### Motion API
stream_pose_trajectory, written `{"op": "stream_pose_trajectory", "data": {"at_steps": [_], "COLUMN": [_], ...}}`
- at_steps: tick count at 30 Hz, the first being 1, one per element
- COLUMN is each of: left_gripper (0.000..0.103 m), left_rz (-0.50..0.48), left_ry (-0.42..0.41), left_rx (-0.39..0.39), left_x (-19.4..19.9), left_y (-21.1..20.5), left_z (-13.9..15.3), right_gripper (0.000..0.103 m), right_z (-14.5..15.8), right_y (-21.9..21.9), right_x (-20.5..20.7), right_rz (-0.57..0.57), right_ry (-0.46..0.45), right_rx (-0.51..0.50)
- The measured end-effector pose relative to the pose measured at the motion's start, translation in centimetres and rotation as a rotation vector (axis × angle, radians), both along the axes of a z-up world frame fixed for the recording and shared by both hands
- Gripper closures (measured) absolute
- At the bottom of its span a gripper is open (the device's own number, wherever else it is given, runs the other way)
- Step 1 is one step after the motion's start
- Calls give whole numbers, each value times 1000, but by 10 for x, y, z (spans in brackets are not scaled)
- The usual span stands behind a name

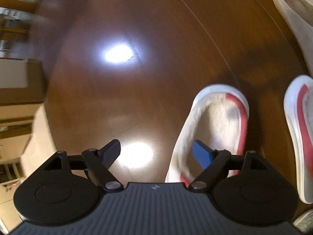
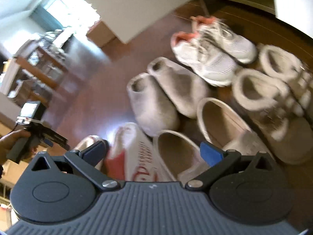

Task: Organize scattered shoes
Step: 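Grasp the second red-grey slipper by its heel with the left gripper, then set the second slipper beside the first and open the left gripper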

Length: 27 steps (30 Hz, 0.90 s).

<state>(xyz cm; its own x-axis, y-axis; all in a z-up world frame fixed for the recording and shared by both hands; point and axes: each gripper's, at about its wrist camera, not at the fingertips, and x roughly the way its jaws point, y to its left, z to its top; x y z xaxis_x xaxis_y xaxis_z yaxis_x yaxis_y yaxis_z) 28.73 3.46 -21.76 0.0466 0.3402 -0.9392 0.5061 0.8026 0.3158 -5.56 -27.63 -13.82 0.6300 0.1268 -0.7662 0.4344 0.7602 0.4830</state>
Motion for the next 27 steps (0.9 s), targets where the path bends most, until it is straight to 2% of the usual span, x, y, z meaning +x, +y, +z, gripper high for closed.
{"op": "stream_pose_trajectory", "data": {"at_steps": [2,4,5,6,9,12,13,17,20,27], "left_gripper": [21,41,59,86,87,87,87,87,87,86], "left_rz": [-53,-89,-73,-31,124,347,386,432,522,642], "left_ry": [52,101,154,191,246,304,312,296,321,371], "left_rx": [-7,29,46,55,58,16,-4,-42,-93,-183], "left_x": [1,-2,-5,-8,-16,-26,-30,-56,-67,-80], "left_y": [-2,-1,3,7,22,45,48,41,37,16], "left_z": [-17,-31,-41,-46,-51,-48,-46,-38,-40,-48], "right_gripper": [1,1,1,1,1,1,1,1,1,1], "right_z": [-8,-13,-15,-16,-17,-16,-15,-10,-5,-5], "right_y": [2,5,8,9,13,14,13,10,7,-1], "right_x": [5,11,14,15,19,17,16,10,5,-3], "right_rz": [6,20,31,37,57,62,62,52,42,20], "right_ry": [37,54,55,54,48,42,39,30,14,17], "right_rx": [10,19,18,16,12,12,12,13,13,17]}}
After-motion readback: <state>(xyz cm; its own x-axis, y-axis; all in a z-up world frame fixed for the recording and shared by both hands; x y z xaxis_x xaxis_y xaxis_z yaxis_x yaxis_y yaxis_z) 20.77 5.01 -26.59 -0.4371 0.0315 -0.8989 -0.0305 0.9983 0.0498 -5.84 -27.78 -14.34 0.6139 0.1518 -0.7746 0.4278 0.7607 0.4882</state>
